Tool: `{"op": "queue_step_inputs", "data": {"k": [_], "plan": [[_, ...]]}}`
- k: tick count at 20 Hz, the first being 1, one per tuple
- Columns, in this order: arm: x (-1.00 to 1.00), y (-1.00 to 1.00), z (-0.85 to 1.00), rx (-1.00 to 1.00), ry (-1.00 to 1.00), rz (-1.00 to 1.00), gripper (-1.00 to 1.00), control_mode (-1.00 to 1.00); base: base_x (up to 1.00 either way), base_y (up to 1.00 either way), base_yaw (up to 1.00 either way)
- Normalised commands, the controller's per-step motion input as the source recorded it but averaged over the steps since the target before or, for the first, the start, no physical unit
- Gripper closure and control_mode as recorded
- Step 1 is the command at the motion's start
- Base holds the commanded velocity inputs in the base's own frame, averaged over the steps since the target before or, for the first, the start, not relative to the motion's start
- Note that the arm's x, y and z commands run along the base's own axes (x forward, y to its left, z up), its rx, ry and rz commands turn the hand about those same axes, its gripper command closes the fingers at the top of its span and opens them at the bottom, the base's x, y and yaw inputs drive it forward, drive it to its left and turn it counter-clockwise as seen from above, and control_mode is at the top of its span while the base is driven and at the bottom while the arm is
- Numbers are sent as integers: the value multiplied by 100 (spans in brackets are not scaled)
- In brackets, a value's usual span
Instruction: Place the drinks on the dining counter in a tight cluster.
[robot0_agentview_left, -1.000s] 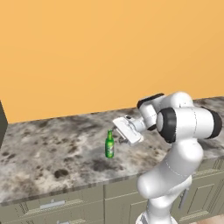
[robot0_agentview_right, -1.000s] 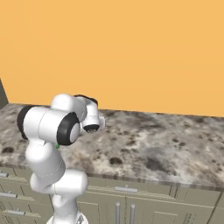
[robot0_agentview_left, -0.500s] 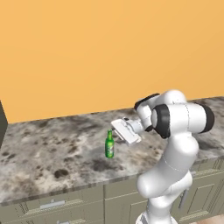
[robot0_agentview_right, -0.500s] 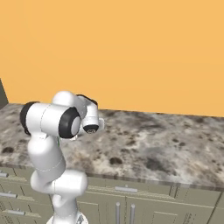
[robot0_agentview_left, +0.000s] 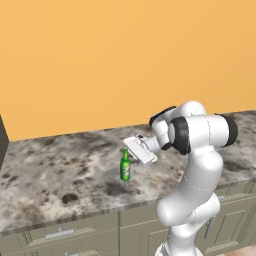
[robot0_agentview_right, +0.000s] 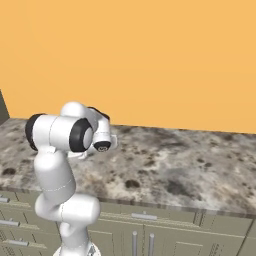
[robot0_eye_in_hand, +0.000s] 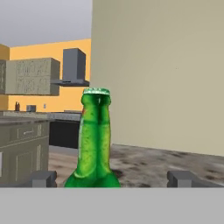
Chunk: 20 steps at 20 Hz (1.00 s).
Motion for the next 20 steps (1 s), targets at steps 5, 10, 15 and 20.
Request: {"op": "queue_step_inputs", "data": {"k": [5,10,15,20], "plan": [[-1,14,-3,-3,0,0,-100,-100,0,0,0],[-7,10,-3,-1,0,0,-100,-100,0,0,0],[-19,13,0,0,0,0,-100,-100,0,0,0],[-16,10,0,0,0,0,-100,-100,0,0,0]]}}
